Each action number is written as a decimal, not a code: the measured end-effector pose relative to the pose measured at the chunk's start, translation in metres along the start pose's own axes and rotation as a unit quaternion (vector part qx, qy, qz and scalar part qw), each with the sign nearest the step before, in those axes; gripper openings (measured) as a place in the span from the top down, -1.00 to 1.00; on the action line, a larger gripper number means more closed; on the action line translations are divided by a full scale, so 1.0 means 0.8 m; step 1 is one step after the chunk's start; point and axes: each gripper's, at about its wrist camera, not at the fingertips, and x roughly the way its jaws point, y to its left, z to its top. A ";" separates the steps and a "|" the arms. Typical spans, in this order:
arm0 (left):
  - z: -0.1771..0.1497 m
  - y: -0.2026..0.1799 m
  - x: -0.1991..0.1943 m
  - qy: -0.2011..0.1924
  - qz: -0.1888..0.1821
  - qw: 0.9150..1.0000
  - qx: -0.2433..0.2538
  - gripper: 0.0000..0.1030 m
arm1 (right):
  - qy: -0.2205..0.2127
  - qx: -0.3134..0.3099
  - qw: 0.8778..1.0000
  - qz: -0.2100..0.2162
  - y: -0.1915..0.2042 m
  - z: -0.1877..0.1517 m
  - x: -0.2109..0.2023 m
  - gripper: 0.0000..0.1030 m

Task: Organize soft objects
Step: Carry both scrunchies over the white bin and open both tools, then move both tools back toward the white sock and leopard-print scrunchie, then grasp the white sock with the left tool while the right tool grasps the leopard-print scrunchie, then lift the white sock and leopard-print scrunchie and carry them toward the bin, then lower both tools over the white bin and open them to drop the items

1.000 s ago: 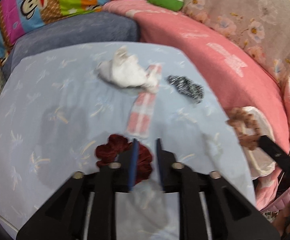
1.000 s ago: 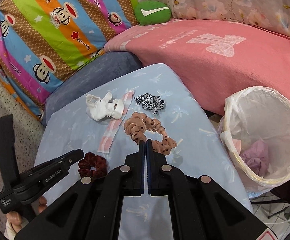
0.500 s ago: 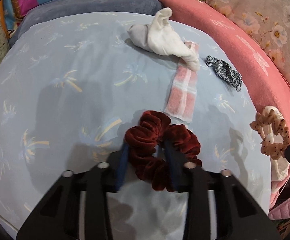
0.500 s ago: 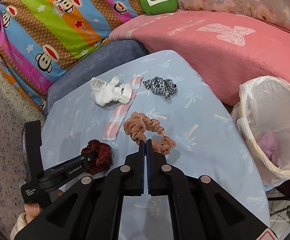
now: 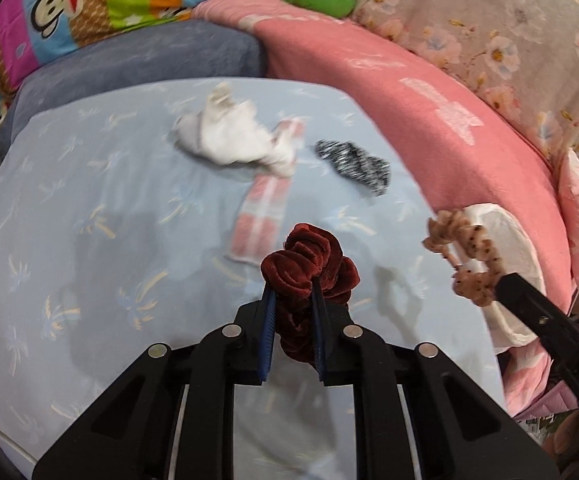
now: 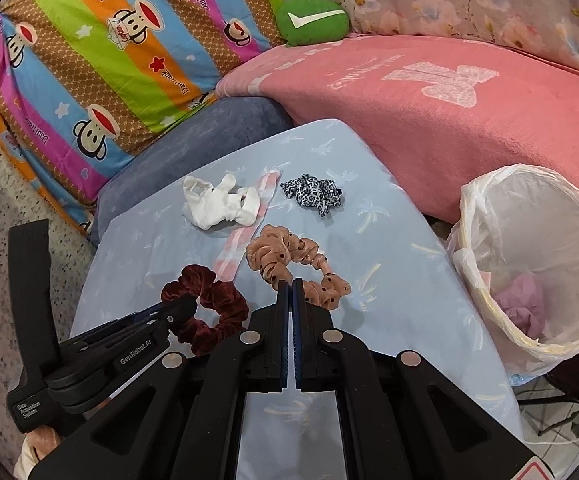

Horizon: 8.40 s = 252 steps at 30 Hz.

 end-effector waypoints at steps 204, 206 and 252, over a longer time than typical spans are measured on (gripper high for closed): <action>0.031 -0.045 -0.017 -0.047 0.000 0.998 0.034 0.83 | 0.001 0.009 1.000 -0.026 0.003 0.013 0.016 0.91; 0.026 -0.054 -0.019 -0.046 -0.003 0.998 0.040 0.83 | -0.003 0.011 1.000 -0.028 -0.002 0.012 0.008 0.91; 0.015 -0.241 0.006 -0.028 -0.063 0.984 0.164 0.82 | -0.063 0.123 0.986 -0.091 -0.188 0.013 -0.086 0.91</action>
